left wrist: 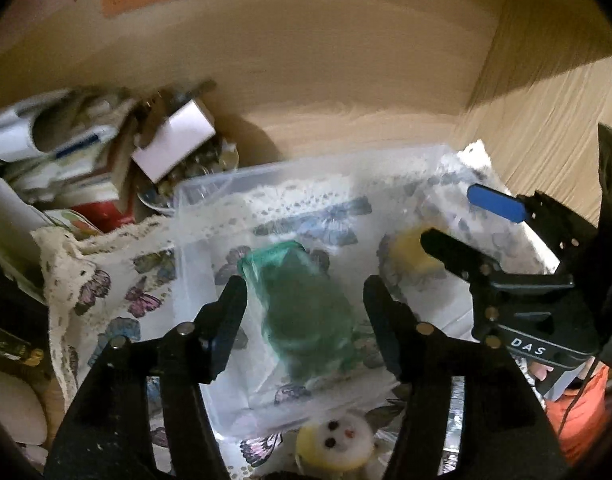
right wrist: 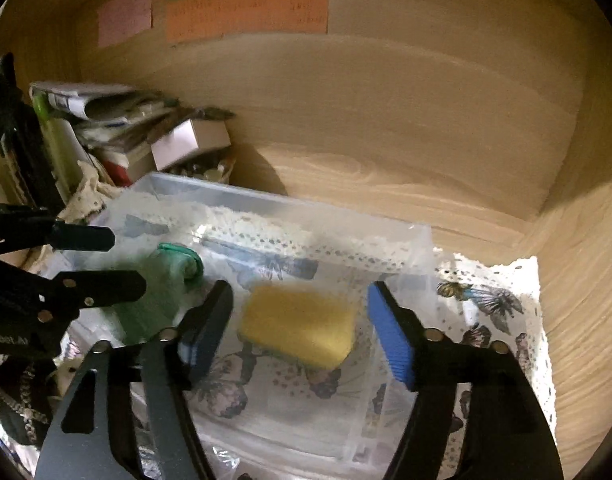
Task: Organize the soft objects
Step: 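Lift both open grippers away from the clear box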
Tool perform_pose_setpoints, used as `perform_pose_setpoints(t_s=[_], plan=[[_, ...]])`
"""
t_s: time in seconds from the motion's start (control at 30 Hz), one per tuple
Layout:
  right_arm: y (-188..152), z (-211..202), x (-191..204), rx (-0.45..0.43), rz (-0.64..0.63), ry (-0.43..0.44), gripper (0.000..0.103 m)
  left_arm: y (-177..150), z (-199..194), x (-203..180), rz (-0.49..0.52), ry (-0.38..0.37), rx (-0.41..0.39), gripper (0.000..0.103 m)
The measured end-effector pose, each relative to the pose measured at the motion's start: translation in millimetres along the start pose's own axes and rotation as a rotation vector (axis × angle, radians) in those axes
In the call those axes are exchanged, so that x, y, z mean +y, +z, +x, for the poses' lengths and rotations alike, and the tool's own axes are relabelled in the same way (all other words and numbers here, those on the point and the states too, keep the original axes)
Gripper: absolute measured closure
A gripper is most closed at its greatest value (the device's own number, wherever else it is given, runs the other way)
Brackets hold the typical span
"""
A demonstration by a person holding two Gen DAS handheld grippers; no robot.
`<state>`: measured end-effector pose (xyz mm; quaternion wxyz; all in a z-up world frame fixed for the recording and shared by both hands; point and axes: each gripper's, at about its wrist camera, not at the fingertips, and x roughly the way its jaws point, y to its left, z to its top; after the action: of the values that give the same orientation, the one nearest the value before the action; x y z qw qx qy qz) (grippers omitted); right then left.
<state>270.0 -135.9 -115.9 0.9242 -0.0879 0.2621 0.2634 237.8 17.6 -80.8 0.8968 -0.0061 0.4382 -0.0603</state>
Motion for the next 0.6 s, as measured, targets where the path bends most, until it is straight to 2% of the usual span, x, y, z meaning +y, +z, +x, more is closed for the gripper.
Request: perform_pose_setpoints(t_s=[0.07, 0.2, 0.33, 0.5, 0.6], plan=[[2, -12, 0, -0.032, 0.0, -0.003, 0.03, -1, -18, 0, 0.007, 0.011, -0.047, 0.04], [6, -41, 5, -0.11, -0.016, -0.02, 0.02, -5, -54, -5, 0.023, 0.023, -0.149, 0.024], [4, -70, 10, -0.18, -0.019, -0.005, 0.019, -14, -89, -11, 0.027, 0.026, -0.239, 0.01], [-7, -98, 18, -0.245, -0.023, 0.005, 0.014, -35, -120, -21, 0.043, 0.071, -0.342, 0.002], [-16, -111, 23, -0.269, -0.025, 0.008, 0.012, -51, -125, -25, 0.044, 0.076, -0.364, 0.0]])
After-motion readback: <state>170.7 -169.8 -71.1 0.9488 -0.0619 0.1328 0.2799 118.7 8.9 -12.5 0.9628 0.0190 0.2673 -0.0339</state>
